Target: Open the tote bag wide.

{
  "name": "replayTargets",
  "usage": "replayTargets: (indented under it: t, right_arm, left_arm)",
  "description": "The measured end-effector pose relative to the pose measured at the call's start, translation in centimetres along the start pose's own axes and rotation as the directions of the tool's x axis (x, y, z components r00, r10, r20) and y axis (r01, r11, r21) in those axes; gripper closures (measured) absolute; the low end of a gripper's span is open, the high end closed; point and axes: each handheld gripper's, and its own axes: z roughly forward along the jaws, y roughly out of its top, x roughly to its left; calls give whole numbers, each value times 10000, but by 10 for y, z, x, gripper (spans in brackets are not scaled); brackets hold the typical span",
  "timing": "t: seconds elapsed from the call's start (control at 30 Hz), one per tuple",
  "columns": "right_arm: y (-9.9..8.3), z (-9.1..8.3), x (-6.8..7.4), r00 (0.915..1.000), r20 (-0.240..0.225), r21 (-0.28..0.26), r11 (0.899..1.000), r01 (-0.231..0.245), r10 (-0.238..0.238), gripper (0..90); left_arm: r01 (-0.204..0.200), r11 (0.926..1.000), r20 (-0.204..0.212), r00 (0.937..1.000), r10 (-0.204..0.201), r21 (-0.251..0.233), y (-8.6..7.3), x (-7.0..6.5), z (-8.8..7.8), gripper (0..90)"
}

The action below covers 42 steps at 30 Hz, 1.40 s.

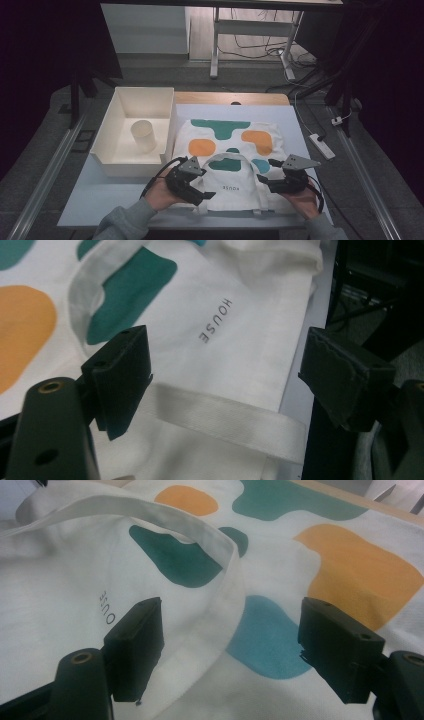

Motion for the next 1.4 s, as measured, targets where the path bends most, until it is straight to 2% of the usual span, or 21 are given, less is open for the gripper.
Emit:
replayTargets:
  t: [0.13,0.2,0.4,0.47,0.57,0.67,0.73,0.8,0.87,0.97,1.1,1.13,1.27,1.33,1.37,1.4]
  right_arm:
    - [-2,1,2,10000,-14,148,9999,23,-23,268]
    - [-3,1,2,10000,-12,168,9999,12,-12,269]
    - [-4,0,3,10000,12,183,9998,-8,8,270]
    - [-5,-1,3,10000,5,212,9998,8,-8,270]
    - [-5,-1,3,10000,-81,182,9998,2,0,270]
    - [-5,-1,3,10000,-72,223,9998,-7,9,269]
    - [-6,0,3,10000,-59,240,9997,-13,14,270]
    - [-6,0,3,10000,-55,243,9997,-15,16,270]
    - [-6,0,3,10000,-51,260,9997,8,-7,270]
    - [-5,-1,4,10000,-41,253,9997,32,-31,270]
    - [-1,-3,7,9998,-28,219,9995,218,-218,270]
    - [0,-4,9,9994,-58,230,9992,331,-330,270]
    - [6,-5,17,9981,-242,222,9981,579,-573,270]
    - [11,-6,23,9963,-416,245,9967,768,-757,270]
    - [15,-6,31,9938,-656,227,9956,912,-896,273]
    - [15,-6,31,9938,-656,227,9956,912,-896,273]
  left_arm:
    - [-344,9990,17,9994,344,287,-4,-9,2,209]
    - [-399,9988,202,9990,393,299,-6,-13,1,213]
    - [-626,9961,420,9973,601,621,-11,-20,3,209]
    - [-676,9951,397,9971,649,716,-13,-23,5,199]
    - [-836,9902,41,9965,837,1121,-20,-25,10,190]
    - [-830,9867,37,9965,834,1401,-25,-26,17,190]
    - [-933,9814,-162,9951,973,1677,-27,-27,22,192]
    - [-879,9797,-211,9954,932,1800,-29,-25,26,199]
    - [-785,9793,-142,9965,826,1864,-31,-23,28,285]
    - [-786,9819,353,9967,736,1721,-31,-20,26,440]
    - [-693,9881,1041,9930,552,1373,-29,-17,20,770]
    - [-647,9891,1117,9925,500,1325,-29,-16,19,827]
    - [-494,9928,1119,9930,371,1095,-27,-12,15,867]
    - [-327,9964,999,9947,248,787,-26,-10,10,872]
    - [-218,9980,908,9957,163,600,-26,-8,7,873]
    - [-98,9991,834,9965,63,411,-25,-7,4,873]
